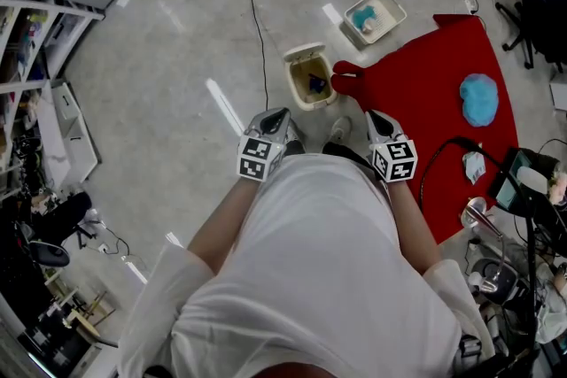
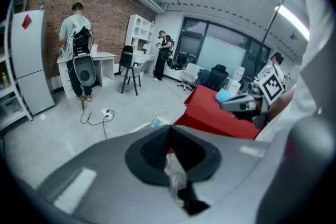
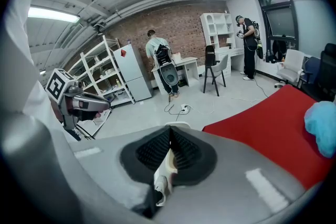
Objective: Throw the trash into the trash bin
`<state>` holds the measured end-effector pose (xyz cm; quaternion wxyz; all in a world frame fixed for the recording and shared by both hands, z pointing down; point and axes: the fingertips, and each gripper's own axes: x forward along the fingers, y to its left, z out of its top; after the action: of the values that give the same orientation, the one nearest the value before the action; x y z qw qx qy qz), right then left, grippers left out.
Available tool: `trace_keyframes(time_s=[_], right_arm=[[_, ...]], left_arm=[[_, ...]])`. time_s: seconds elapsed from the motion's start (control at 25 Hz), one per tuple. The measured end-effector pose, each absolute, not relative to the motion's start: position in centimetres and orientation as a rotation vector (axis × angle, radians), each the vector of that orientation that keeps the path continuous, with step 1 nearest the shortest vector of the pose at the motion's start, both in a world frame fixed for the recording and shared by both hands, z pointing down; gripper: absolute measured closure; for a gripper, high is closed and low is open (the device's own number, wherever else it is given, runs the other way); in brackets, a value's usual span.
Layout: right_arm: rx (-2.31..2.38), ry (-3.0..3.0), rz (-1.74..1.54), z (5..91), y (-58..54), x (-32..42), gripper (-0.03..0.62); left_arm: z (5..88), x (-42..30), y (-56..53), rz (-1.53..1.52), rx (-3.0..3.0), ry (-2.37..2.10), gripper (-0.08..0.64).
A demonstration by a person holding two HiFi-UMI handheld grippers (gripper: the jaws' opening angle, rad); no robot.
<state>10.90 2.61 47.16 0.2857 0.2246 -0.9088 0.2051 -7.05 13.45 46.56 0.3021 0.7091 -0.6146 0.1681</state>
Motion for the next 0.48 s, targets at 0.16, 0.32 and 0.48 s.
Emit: trace_keyframes(time_s=[0.16,0.32,0.48], right_arm=[[0.606,-2.427,0.562,47.2,2.5,11.2,0.591],[0.654,-2.411,0.57,47.2,2.1,12.3,0.591],[0.719,-2.388,0.58,47.8,0.7,14.3,0.591]], left_arm=[[46.6,-6.6,13.1,0.459,1.881,-1.606,0.555],[46.4,-6.3,12.8,0.466,1.898,-1.58,0.555],[46.2,-5.9,12.6,0.475,1.884,-1.571,0.555]])
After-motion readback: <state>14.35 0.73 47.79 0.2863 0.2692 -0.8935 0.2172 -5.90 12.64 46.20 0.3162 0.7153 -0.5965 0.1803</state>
